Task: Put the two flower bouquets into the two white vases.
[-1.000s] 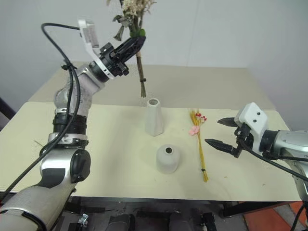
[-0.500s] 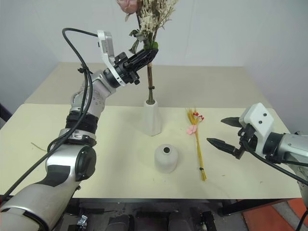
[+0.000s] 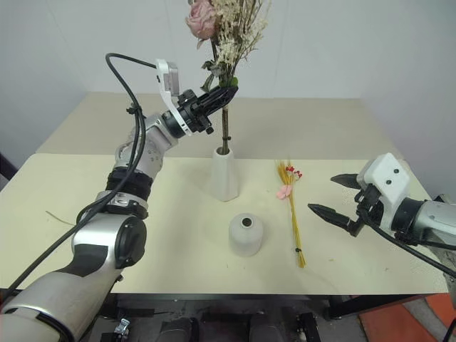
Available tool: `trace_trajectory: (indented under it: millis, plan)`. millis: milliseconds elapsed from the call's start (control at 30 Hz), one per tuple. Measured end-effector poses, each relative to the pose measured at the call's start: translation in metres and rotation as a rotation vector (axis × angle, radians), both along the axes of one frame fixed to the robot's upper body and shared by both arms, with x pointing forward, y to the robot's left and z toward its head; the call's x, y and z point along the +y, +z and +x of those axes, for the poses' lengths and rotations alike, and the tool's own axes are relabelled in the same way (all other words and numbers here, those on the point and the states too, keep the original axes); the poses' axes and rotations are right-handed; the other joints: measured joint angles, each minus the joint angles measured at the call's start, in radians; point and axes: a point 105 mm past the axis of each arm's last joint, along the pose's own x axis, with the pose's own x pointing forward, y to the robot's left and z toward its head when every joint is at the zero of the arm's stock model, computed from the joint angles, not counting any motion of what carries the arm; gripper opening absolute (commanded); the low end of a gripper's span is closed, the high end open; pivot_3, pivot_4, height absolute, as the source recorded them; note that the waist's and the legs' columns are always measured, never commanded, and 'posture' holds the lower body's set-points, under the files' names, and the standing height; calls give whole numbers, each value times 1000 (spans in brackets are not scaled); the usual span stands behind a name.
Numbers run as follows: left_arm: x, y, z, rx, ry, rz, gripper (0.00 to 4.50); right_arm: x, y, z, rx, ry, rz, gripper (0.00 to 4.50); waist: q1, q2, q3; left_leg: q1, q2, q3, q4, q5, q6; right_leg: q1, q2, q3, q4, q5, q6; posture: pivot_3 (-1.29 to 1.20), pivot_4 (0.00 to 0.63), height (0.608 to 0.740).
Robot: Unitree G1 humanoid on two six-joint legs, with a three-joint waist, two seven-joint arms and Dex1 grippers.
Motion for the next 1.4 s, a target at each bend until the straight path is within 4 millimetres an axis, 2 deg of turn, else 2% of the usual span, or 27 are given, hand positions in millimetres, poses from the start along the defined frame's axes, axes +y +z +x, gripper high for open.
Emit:
trace_trajectory:
  millis: [400, 1033, 1400]
  plan:
    - [-1, -1, 0, -1, -3, 7, 112, 1, 15, -2, -11, -6, 97, 4500, 0, 0, 0, 0, 0, 0, 0, 0, 0, 0, 0, 0, 0, 0, 0, 0, 150, 740]
    - [-1, -20, 1, 11, 7, 51, 112, 4, 17, -2, -13, -13, 117, 4500, 0, 0, 0, 0, 0, 0, 0, 0, 0, 0, 0, 0, 0, 0, 0, 0, 150, 740]
    - [0, -21, 2, 12, 25, 50, 112, 4, 19, -2, -19, -10, 117, 4500, 0, 0, 0, 1, 0, 0, 0, 0, 0, 0, 0, 0, 1, 0, 0, 0, 150, 740]
